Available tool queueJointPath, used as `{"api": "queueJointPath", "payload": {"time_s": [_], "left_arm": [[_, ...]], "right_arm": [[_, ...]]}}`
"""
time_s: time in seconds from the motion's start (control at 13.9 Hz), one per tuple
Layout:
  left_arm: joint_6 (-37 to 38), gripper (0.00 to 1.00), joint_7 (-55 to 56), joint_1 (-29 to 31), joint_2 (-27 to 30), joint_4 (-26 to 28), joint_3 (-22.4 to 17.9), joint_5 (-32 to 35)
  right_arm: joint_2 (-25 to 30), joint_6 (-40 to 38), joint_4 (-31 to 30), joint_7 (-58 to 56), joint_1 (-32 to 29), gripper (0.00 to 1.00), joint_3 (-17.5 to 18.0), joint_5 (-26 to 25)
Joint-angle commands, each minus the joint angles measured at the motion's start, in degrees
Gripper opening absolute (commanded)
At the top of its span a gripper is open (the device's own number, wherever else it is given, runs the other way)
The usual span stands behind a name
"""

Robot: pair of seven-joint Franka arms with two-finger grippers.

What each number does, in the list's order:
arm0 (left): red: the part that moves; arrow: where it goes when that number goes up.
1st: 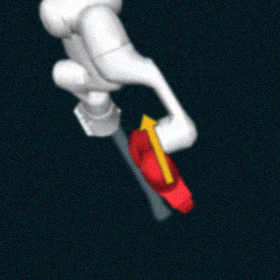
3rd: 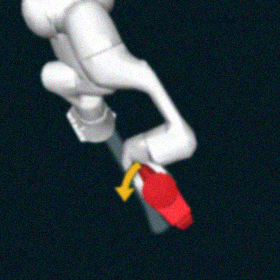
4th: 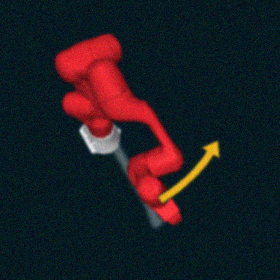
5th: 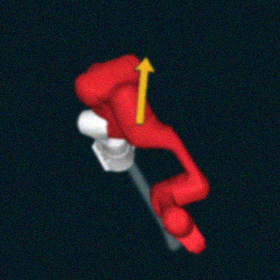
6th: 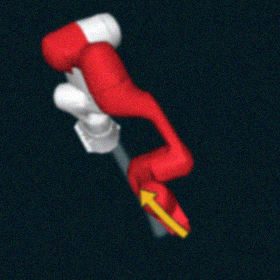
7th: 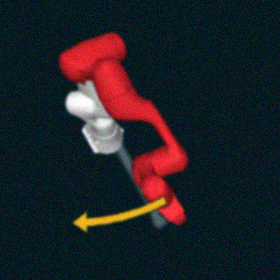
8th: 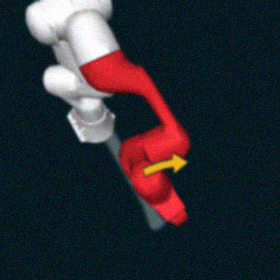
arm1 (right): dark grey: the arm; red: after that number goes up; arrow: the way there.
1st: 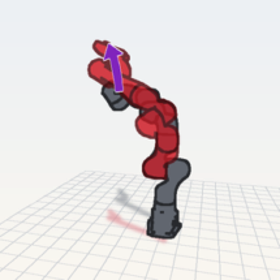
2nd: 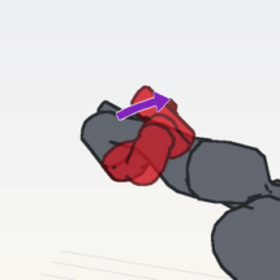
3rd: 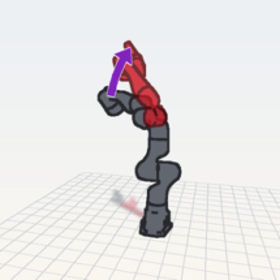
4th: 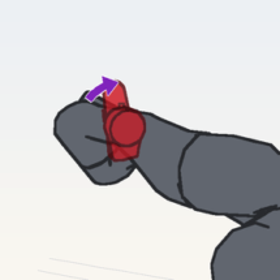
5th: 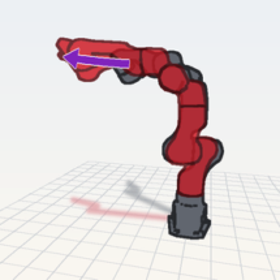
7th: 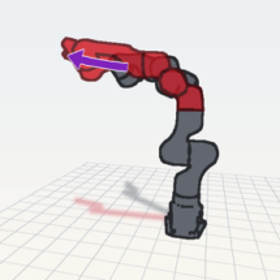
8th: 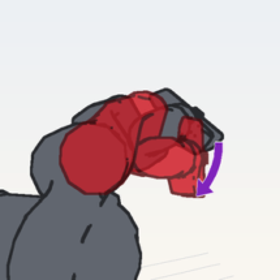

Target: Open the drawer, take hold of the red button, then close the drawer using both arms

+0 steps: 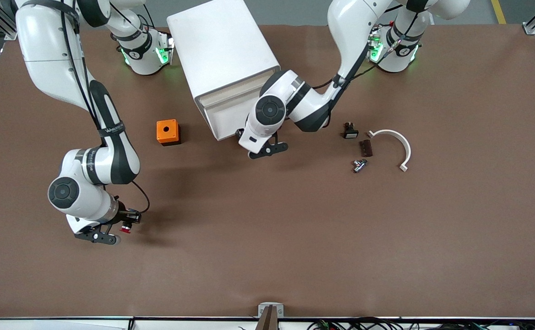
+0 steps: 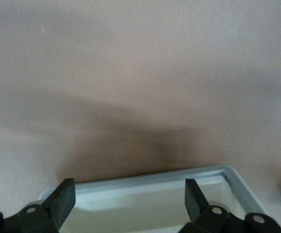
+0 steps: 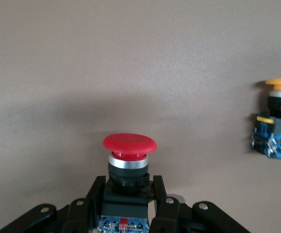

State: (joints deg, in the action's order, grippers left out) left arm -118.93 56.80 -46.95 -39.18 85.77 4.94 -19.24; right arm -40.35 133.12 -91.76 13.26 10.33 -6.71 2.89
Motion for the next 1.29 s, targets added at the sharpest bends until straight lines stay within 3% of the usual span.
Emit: {"api": "queueJointPath", "payload": {"time_s": [0.0, 0.43, 0.72, 0.79, 0.86, 0.93, 1.22], "left_arm": [[0.3, 0.99, 3.0, 0.4, 2.5, 3.2, 3.0, 0.5], [0.2, 0.99, 9.8, 0.4, 2.6, 4.1, 7.9, 0.1], [0.2, 0.99, 10.6, 1.1, 2.6, 3.7, 8.2, 0.4], [0.2, 0.99, 10.4, 1.9, 2.6, 3.3, 7.6, 0.9], [0.2, 0.99, 10.1, 3.5, 2.7, 2.4, 7.5, 1.1], [0.2, 0.99, 10.1, 5.9, 2.7, 0.9, 7.4, 1.1], [3.1, 1.00, 10.1, 15.1, 4.4, -4.3, 7.5, 11.2]], "right_arm": [[-1.6, 1.2, 1.2, -1.4, -1.9, 0.02, 1.1, -1.1], [-3.6, 3.0, 1.5, -1.6, -4.4, 0.02, 1.1, -1.8], [-4.7, 3.4, 1.8, -3.9, -5.5, 0.08, 1.1, -1.8], [-5.1, 3.8, 2.3, -4.3, -5.5, 0.23, 1.1, -1.8], [-5.3, 4.3, 2.4, -5.0, -5.5, 0.79, 1.1, -1.7], [-5.2, 5.0, 2.5, -5.9, -5.5, 1.00, 1.1, -1.7], [-4.3, 4.2, 4.2, -7.5, -5.3, 1.00, 1.1, -1.6]]}}
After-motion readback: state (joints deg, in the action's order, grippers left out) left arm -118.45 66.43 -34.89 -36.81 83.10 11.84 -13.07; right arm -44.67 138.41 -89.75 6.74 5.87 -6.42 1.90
